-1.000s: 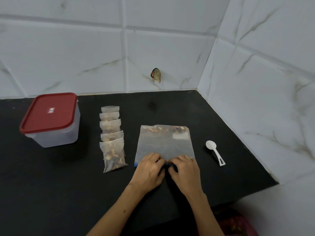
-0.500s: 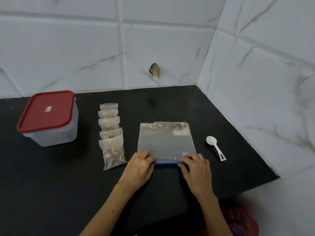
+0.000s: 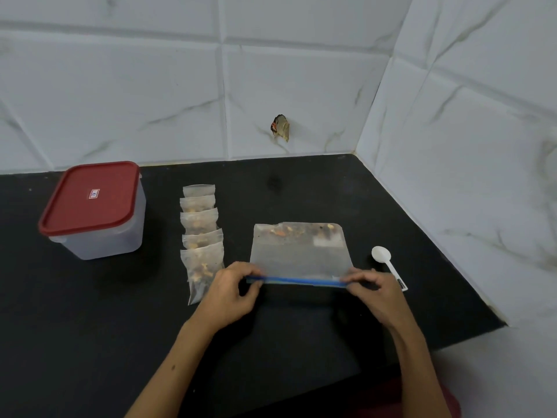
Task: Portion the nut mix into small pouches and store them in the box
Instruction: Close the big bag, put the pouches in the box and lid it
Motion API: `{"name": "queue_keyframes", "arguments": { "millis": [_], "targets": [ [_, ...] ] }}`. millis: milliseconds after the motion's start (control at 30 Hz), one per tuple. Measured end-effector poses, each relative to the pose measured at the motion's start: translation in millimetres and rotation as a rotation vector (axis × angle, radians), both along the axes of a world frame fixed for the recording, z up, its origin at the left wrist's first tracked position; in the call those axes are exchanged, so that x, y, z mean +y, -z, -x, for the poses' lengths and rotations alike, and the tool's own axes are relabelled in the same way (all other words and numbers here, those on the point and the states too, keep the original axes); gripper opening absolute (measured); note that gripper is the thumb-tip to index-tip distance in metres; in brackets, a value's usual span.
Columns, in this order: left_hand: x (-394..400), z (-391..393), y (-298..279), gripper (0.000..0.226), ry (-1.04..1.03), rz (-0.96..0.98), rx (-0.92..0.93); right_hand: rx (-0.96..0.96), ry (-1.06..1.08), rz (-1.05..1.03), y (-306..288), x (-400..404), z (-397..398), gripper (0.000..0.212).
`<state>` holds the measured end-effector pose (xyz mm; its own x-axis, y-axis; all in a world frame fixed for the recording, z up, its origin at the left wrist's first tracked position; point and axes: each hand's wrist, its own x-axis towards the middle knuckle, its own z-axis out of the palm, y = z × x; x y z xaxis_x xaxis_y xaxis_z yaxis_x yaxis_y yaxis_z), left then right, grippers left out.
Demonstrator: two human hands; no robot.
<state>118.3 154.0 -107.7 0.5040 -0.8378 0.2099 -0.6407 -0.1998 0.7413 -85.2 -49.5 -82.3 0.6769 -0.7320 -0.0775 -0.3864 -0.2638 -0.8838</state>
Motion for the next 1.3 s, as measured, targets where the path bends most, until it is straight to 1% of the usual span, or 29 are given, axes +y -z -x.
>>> {"name": "queue_keyframes", "arguments": {
  "millis": [133, 233, 333, 400, 433, 500, 567, 600, 633, 700, 733, 767, 800, 833, 900, 1000, 1067, 1200, 1300],
  "targets": [
    [-8, -1, -9, 0.015, -0.126, -0.044, 0.17, -0.044, 0.1, -0.123, -5, -5, -13, 0.017],
    [-16, -4, -11, 0.02, -0.245, -0.078, 0.192, -0.067, 0.167, -0.156, -2, -4, -19, 0.013],
    [-23, -5, -10, 0.026, -0.318, -0.1, 0.141, -0.022, 0.228, -0.057, 3, -3, -21, 0.02],
    [-27, -3, -8, 0.03, -0.333, -0.137, 0.042, 0.023, 0.255, 0.024, 8, 0, -22, 0.026],
    [-28, -1, -7, 0.03, -0.329, -0.163, -0.024, 0.035, 0.257, 0.071, 11, 2, -23, 0.026],
    [-30, 3, -7, 0.022, -0.298, -0.216, -0.102, 0.062, 0.24, 0.168, 16, 5, -24, 0.02],
    [-30, 2, -7, 0.016, -0.27, -0.241, -0.085, 0.066, 0.221, 0.181, 18, 3, -26, 0.012],
    [-29, 1, -8, 0.019, -0.258, -0.251, -0.059, 0.077, 0.207, 0.159, 16, 2, -26, 0.006],
    [-29, 0, -10, 0.025, -0.241, -0.271, -0.029, 0.105, 0.186, 0.132, 14, -1, -25, 0.009],
    [-27, -3, -14, 0.045, -0.177, -0.354, 0.003, 0.182, 0.125, 0.026, 6, -6, -23, 0.017],
    [-27, -4, -15, 0.054, -0.145, -0.402, 0.008, 0.218, 0.087, -0.031, 4, -8, -21, 0.025],
    [-26, -4, -16, 0.06, -0.121, -0.436, 0.009, 0.258, 0.044, -0.057, 1, -10, -19, 0.036],
    [-27, -6, -18, 0.061, -0.106, -0.456, 0.008, 0.298, 0.007, -0.041, 1, -12, -19, 0.045],
    [-28, -8, -19, 0.059, -0.1, -0.461, 0.006, 0.335, -0.024, 0.006, 1, -14, -19, 0.049],
    [-31, -13, -20, 0.048, -0.107, -0.435, 0.008, 0.362, -0.049, 0.099, 0, -15, -22, 0.048],
    [-35, -26, -25, 0.024, -0.116, -0.358, 0.027, 0.331, -0.028, 0.151, -9, -20, -26, 0.031],
    [-38, -37, -32, 0.018, -0.104, -0.294, 0.064, 0.28, -0.015, 0.119, -19, -27, -29, 0.022],
    [-42, -53, -47, 0.02, -0.069, -0.138, 0.251, 0.129, 0.036, -0.043, -30, -36, -32, 0.013],
    [-43, -53, -48, 0.015, -0.123, -0.041, 0.315, 0.02, 0.081, -0.127, -31, -36, -33, 0.01]
  ]
}}
